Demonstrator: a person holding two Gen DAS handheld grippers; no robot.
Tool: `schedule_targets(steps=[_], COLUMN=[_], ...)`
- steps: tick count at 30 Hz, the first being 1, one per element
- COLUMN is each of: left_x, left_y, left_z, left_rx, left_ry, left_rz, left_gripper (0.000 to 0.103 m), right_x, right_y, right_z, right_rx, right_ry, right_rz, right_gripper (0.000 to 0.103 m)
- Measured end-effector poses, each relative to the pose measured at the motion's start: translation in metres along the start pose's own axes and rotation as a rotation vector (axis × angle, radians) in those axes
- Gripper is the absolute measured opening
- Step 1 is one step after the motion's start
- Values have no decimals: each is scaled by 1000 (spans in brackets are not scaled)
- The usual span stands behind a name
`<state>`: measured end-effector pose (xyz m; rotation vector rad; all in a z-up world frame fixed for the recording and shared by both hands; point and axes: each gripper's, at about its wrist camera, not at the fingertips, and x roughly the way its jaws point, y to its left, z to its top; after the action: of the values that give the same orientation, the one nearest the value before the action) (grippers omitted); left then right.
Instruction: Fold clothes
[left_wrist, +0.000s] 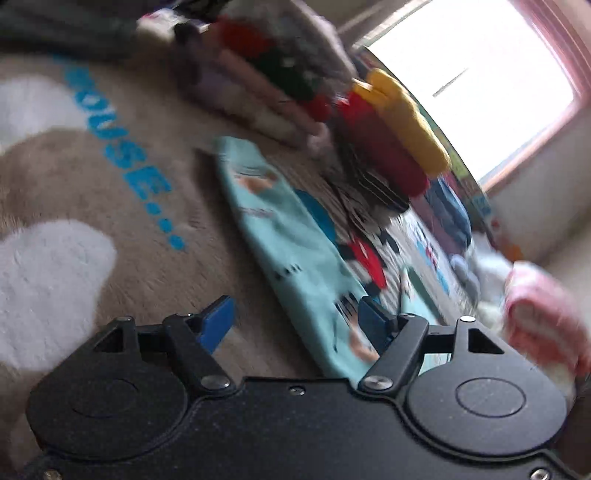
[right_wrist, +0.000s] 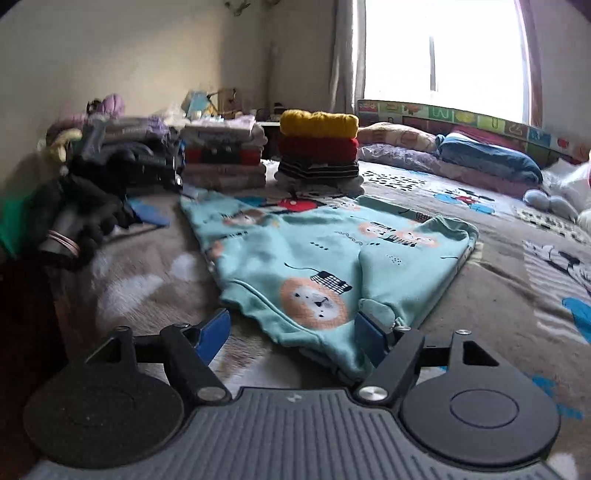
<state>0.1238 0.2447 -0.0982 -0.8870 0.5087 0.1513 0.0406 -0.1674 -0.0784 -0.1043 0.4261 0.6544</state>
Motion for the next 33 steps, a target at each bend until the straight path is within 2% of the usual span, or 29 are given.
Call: schedule_targets(steps=[6,8,14,15,16,17,18,19,20,24,26,29,33], left_x=[16,23,40,43,46,49,52,53,53,41,35,32,32], left_y=[13,19,22,21,20,20,19,19,18,-11,-32,-68,-108], left_z=[26,33,48,49,50,50,51,50,50,47,41,21,-13], left_rx=[-115,-157,-134,-126,-109,-91,-76,-72,-66,73,177,358,582], left_ry=[-44,-54,-75,-78,-78,-78,-78,-79,-81,-127,-147,-145,-117], left_rz=[-21,-31,-19,-15,-6,2,9,-3,-14,-85,-139,-188,-233], left_gripper=[73,73,70,61,43,32,14,5,5,5,5,5,5], right_x=[-14,-17,-21,-22,-22,-23,-23,-22,-22,-20,-19,-15,-11], right_y=[-2,-8,-37,-38,-39,-40,-39,-38,-37,-32,-30,-30,-34], right_z=[-5,-7,-15,-15,-16,-16,-16,-15,-15,-10,-7,-5,-1], right_rx=[139,185,350,357,363,370,368,365,363,351,357,404,492], right_ry=[6,-6,-61,-67,-73,-79,-83,-86,-89,-101,-105,-108,-124], right_rz=[43,33,1,2,3,4,7,10,13,37,58,100,137], right_gripper=[74,74,74,74,74,74,74,74,74,74,73,62,61])
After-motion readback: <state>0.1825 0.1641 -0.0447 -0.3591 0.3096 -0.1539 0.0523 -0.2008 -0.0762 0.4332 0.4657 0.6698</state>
